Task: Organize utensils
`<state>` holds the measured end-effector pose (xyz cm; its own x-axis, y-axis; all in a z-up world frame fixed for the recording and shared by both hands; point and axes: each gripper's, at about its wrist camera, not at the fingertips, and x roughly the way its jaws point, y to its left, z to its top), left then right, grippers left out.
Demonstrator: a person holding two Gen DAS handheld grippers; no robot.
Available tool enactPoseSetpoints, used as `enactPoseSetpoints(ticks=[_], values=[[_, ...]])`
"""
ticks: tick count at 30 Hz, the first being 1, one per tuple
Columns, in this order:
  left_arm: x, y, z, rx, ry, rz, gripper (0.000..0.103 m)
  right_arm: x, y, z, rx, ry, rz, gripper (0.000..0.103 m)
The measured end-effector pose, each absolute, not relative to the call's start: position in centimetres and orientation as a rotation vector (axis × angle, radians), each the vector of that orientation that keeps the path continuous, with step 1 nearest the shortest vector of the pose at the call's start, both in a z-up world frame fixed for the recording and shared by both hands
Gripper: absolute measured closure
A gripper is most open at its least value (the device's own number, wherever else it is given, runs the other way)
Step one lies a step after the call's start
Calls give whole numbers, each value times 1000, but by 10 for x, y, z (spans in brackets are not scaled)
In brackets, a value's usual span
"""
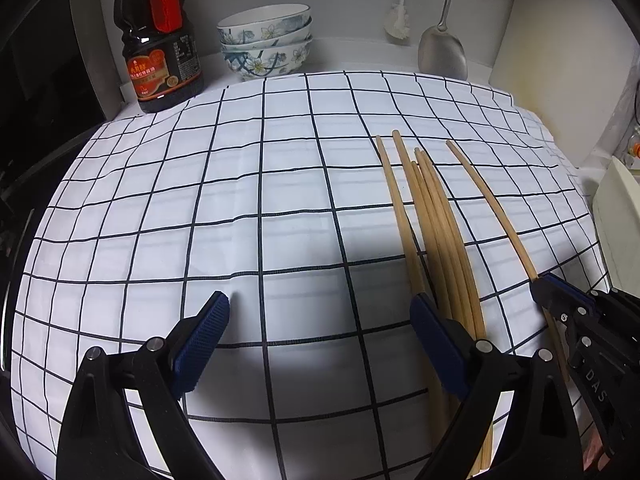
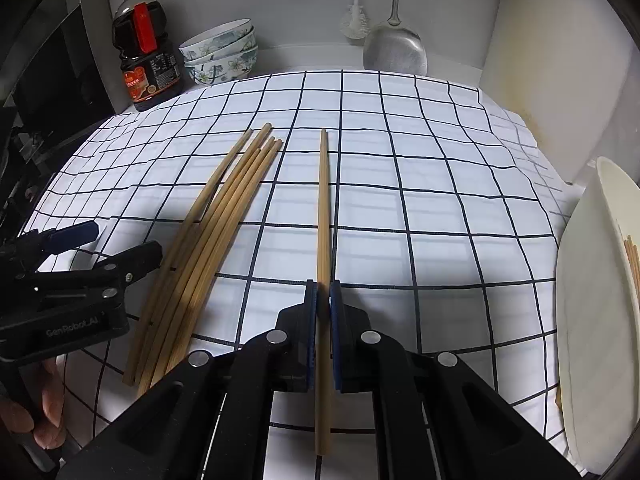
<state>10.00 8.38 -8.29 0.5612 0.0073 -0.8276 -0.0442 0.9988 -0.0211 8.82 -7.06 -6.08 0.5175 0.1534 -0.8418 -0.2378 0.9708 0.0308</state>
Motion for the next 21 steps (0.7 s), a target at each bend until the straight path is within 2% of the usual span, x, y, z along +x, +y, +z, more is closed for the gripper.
enactPoseSetpoints(ticks=[8,14,21], values=[[109,72,-85,40,961,72,12,89,-75,-61,-74,1001,254,95],[115,68,-85,56,953,90,7,90,-74,-62,-75,992,253,83],[116,68,-85,60,942,85,6,92,-77,-62,-73,990,243,83]])
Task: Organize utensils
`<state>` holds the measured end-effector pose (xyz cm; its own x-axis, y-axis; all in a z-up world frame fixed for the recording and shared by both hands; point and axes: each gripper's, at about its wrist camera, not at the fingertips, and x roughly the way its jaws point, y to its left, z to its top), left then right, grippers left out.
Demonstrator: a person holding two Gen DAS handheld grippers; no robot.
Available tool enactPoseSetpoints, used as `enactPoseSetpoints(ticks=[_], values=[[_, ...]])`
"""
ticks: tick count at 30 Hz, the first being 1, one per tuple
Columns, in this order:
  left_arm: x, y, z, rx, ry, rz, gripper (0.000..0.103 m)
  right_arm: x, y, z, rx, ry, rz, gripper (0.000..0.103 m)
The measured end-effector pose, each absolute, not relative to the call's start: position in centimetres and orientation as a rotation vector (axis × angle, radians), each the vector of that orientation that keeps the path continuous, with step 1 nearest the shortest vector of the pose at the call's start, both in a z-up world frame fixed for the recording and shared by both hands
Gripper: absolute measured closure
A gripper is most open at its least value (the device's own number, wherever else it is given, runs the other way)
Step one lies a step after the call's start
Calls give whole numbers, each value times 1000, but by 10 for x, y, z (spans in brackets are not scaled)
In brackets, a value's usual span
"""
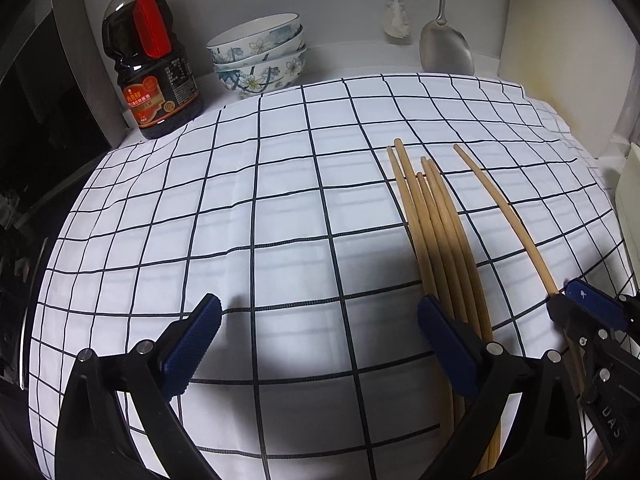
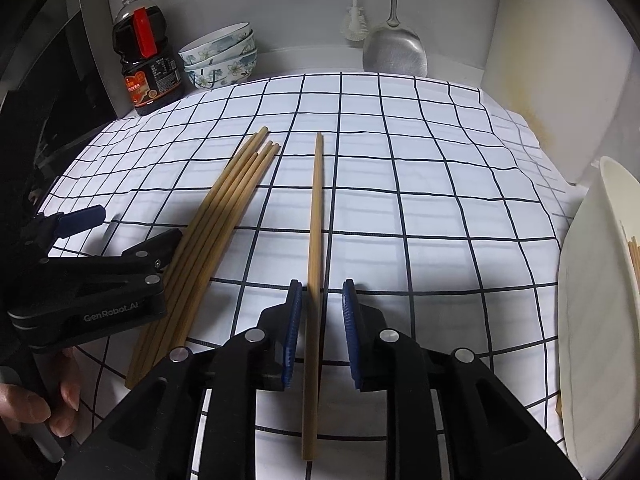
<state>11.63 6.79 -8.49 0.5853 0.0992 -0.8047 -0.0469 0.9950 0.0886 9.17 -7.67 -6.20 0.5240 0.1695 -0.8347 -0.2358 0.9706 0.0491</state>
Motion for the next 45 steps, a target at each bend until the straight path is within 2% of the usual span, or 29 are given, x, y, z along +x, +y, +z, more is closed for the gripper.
enactPoseSetpoints(ticks=[10,26,34,36,37,39,41,42,44,45], values=[[103,76,-69,-4,862,28,6,93,-79,-62,-51,993,239,83],[107,61,-86,114,947,28,5,93,-79,-62,-55,991,235,83],[116,74,-88,32,956,33,7,90,-72,-63,-88,973,218,82],[117,73,-87,22,951,19,14,88,-69,-64,-112,963,213,82],[116,72,-86,19,945,8,22,87,-67,-64,-124,960,210,83],[115,69,-85,20,935,-9,33,87,-64,-64,-142,959,212,90],[112,65,-84,25,925,-21,54,85,-63,-64,-156,959,217,96],[110,64,-83,25,920,-31,61,85,-62,-64,-164,959,214,97],[107,60,-82,34,913,-52,85,85,-62,-64,-163,958,213,97],[105,58,-82,41,908,-65,90,86,-63,-64,-159,959,214,97]])
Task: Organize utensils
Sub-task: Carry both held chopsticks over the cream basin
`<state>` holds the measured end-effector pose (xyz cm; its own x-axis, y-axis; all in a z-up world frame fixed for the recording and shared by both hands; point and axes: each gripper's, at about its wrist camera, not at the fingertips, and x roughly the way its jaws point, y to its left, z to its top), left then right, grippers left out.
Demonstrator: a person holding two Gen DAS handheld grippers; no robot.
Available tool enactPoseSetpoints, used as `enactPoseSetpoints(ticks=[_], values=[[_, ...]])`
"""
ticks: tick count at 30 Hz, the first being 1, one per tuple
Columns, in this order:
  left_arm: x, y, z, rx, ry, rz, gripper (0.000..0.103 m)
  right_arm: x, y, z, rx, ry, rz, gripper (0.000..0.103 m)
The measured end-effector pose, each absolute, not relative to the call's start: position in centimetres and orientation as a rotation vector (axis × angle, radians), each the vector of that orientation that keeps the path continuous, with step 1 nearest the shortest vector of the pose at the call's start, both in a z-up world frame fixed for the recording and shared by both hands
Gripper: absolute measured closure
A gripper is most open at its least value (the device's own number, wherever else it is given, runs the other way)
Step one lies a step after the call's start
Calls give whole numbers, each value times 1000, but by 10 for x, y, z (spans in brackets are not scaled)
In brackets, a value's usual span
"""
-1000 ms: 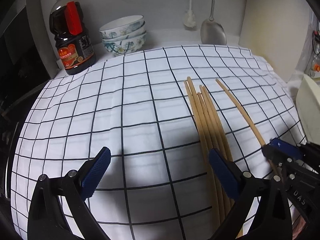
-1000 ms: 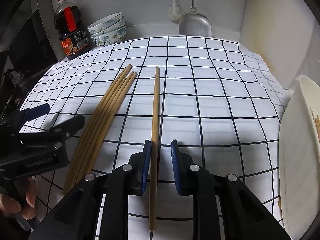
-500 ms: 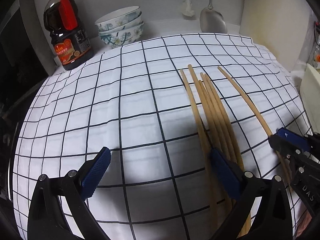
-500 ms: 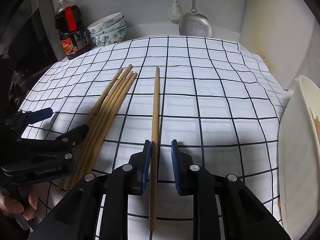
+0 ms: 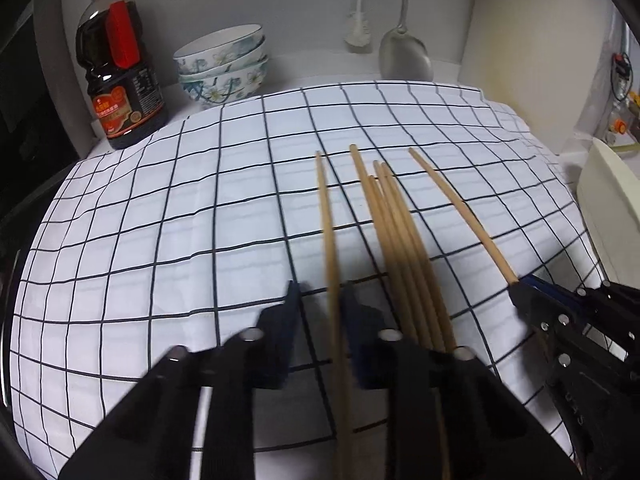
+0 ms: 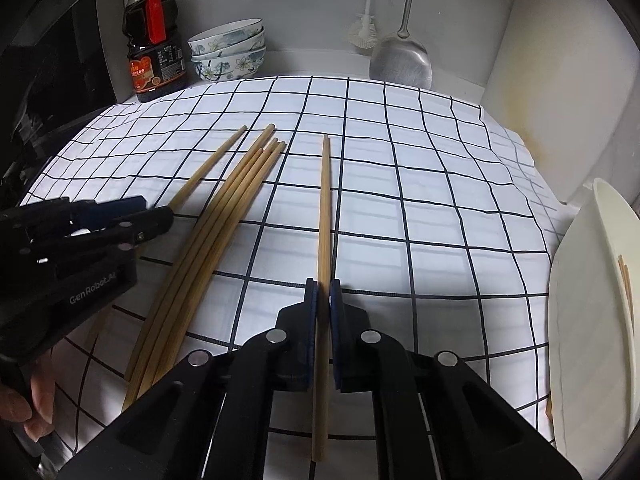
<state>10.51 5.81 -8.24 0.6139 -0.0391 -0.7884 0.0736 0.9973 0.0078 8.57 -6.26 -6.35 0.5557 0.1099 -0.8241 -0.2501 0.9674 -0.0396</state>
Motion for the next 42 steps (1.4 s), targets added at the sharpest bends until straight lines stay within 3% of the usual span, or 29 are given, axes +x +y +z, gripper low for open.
enactPoseSetpoints(ticks=[2,12,21,32,42], values=[[102,57,-83,43,902,-74,95,86,-64,-63,-143,959,212,97],[87,73,-67,-40,910,-110,96,81,-73,-45,-57,917,208,97],[73,52,-17,-77,847,-201,96,59,-89,3,2,808,201,97],[83,-38,18,-61,802,-347,96,28,-204,65,163,681,5,97],[90,-166,28,16,818,-540,96,2,-315,61,292,701,-198,97]])
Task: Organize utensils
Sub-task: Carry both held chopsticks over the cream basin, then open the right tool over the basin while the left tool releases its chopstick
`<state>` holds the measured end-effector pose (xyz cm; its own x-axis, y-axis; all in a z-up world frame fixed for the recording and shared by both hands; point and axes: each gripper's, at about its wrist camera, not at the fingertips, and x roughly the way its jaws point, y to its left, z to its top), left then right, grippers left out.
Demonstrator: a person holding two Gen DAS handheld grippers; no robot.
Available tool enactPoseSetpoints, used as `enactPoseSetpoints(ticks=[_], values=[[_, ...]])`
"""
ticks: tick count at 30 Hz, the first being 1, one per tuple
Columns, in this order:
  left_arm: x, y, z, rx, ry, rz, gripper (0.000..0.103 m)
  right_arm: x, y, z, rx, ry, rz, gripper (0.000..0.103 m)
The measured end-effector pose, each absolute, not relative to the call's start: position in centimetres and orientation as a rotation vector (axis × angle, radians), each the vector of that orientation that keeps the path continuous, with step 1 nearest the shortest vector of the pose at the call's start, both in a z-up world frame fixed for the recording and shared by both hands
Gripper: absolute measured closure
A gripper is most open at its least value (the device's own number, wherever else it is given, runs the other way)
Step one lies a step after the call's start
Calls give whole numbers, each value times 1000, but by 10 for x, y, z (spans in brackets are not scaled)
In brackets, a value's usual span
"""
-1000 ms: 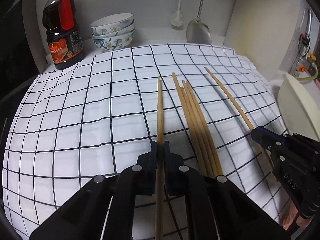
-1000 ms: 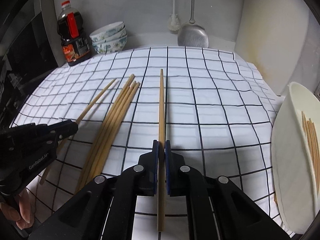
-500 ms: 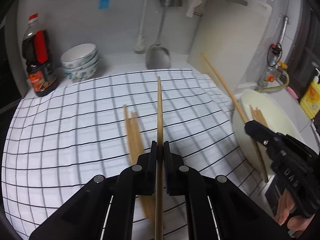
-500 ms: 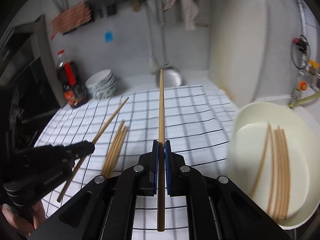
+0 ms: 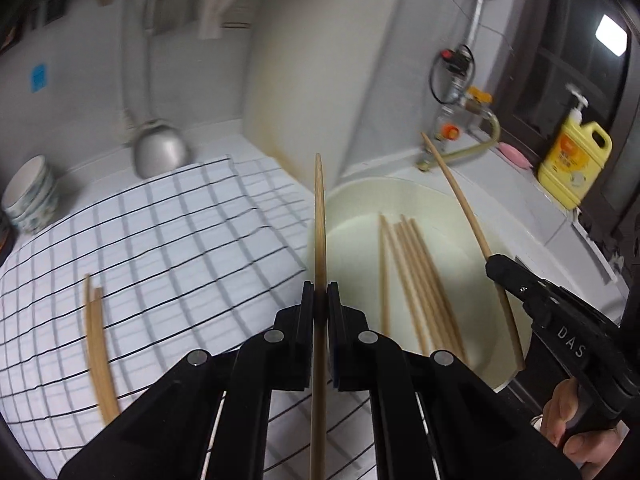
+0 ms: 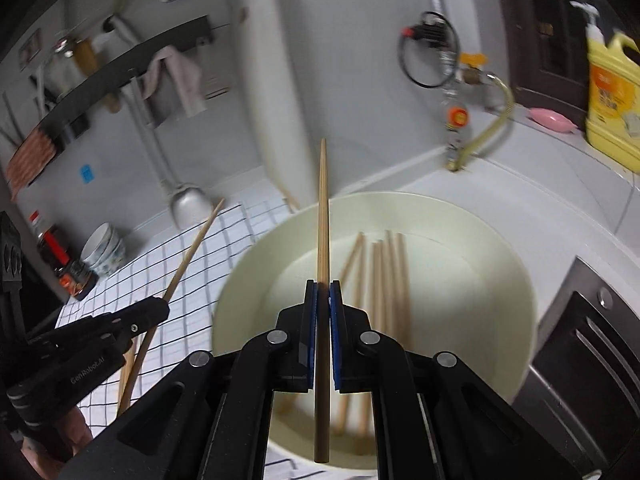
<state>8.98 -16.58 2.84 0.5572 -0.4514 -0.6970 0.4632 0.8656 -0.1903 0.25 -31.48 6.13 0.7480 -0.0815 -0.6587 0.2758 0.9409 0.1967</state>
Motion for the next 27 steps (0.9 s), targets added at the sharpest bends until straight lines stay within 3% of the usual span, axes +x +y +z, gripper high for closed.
enactPoseSetpoints(ticks=[9,20,21,22,24,25,27], values=[[106,-233,13,63,867,-579,96,7,-341,39,315,786,-239,97],[115,-250,-10,83,931,-565,94,10,-350,28,335,823,-276,97],[115,-247,-9,84,922,-552,91,10,-352,28,342,821,-285,97],[115,-243,-6,82,912,-539,81,10,-353,28,345,822,-289,97],[115,-233,-1,71,893,-514,56,7,-356,31,354,810,-301,94],[115,-227,2,61,877,-500,37,6,-357,32,359,805,-304,94],[114,-216,9,44,842,-472,32,5,-357,35,358,793,-306,94]])
